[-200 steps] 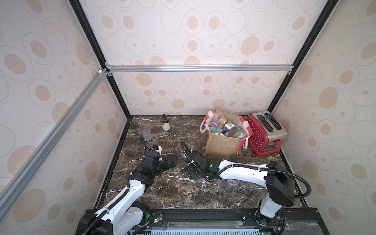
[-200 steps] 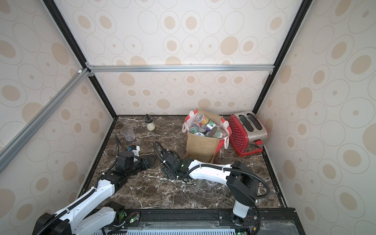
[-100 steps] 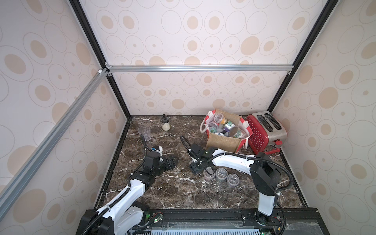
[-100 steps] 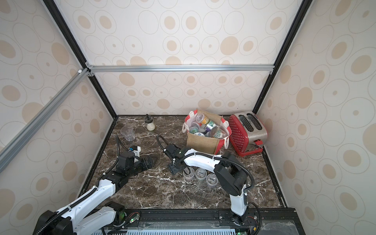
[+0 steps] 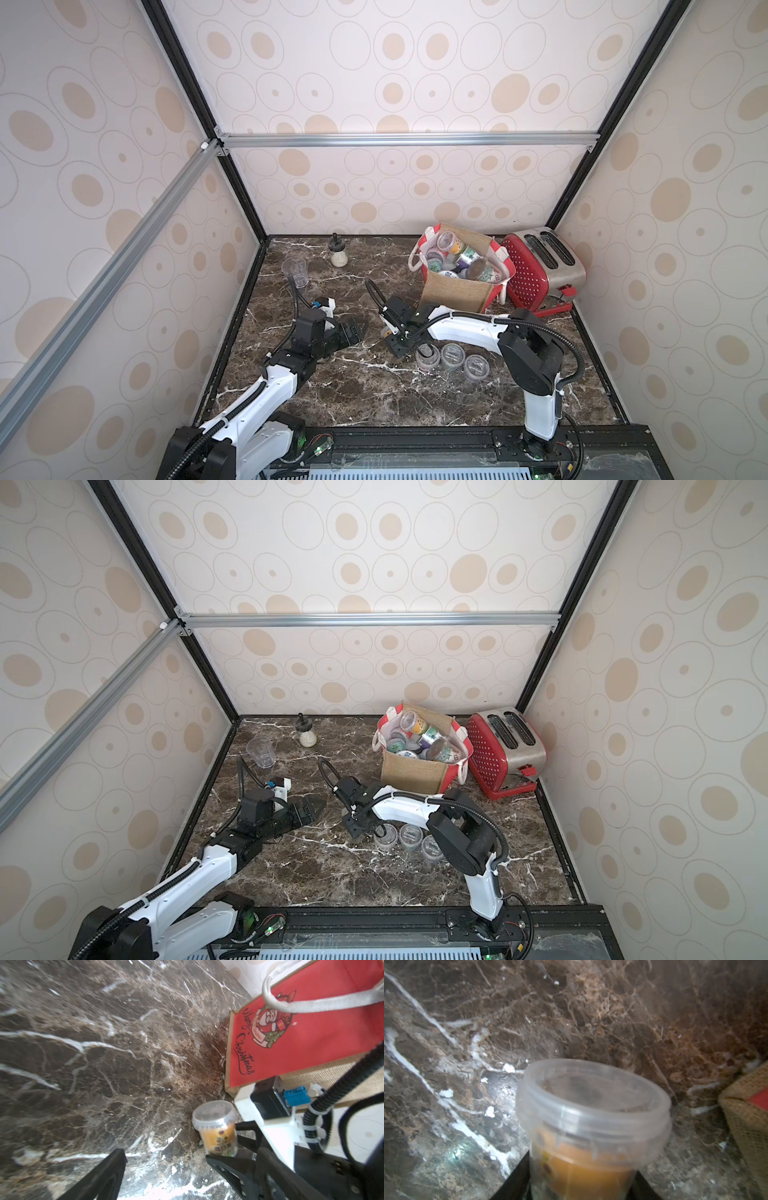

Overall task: Take out the seed jars from the canvas bag
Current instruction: Adjust the seed jar at the center of the board.

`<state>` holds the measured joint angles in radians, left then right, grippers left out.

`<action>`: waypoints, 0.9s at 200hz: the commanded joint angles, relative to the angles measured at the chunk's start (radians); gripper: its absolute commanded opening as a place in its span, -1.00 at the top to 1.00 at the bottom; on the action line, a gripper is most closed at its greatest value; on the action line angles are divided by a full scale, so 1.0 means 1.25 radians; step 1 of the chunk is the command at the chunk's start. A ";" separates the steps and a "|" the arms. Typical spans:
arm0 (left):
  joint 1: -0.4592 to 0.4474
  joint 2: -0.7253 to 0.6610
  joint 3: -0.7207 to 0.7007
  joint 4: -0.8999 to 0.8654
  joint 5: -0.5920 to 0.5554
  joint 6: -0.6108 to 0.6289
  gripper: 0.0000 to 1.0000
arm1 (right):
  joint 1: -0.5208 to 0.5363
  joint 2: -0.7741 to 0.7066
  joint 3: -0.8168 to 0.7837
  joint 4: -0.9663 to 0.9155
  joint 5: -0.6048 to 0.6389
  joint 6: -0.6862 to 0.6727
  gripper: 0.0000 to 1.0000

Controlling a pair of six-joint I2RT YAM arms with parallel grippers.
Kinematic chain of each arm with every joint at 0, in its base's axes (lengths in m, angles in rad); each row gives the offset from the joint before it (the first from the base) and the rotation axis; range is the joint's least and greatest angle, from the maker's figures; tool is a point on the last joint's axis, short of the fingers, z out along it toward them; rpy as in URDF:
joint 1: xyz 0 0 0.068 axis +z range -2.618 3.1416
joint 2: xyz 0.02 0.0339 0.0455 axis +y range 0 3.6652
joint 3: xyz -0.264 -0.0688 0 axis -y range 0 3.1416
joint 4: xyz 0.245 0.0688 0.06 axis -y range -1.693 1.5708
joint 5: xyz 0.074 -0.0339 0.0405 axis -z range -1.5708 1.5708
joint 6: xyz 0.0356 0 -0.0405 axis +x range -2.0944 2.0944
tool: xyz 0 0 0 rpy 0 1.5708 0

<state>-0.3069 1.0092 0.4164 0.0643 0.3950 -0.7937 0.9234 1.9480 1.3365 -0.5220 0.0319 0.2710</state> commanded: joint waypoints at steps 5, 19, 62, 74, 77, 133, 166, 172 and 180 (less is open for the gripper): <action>0.014 0.007 -0.011 0.042 0.079 -0.023 -0.97 | -0.003 -0.042 -0.040 0.057 -0.015 -0.040 -0.02; 0.019 0.010 -0.023 0.068 0.109 -0.036 -0.97 | -0.003 -0.057 -0.054 0.079 -0.023 -0.057 -0.02; 0.027 0.048 -0.049 0.169 0.245 -0.085 -0.97 | -0.002 -0.142 -0.118 0.164 -0.065 -0.109 -0.02; 0.028 0.053 -0.059 0.217 0.282 -0.101 -0.97 | -0.002 -0.172 -0.139 0.190 -0.082 -0.123 -0.02; 0.028 0.056 -0.062 0.222 0.290 -0.104 -0.97 | -0.002 -0.180 -0.144 0.196 -0.087 -0.127 -0.02; 0.026 0.112 -0.116 0.451 0.419 -0.226 -0.97 | -0.002 -0.257 -0.196 0.263 -0.216 -0.182 -0.03; 0.013 0.133 -0.128 0.537 0.441 -0.272 -0.97 | 0.000 -0.264 -0.206 0.269 -0.249 -0.187 -0.03; 0.011 0.136 -0.128 0.544 0.443 -0.276 -0.97 | -0.001 -0.263 -0.207 0.269 -0.254 -0.188 -0.03; 0.008 0.141 -0.129 0.556 0.445 -0.283 -0.97 | -0.001 -0.261 -0.205 0.266 -0.261 -0.189 -0.03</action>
<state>-0.2874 1.1744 0.2523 0.6163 0.8974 -1.0767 0.9234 1.6413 1.0878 -0.2058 -0.2356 0.0647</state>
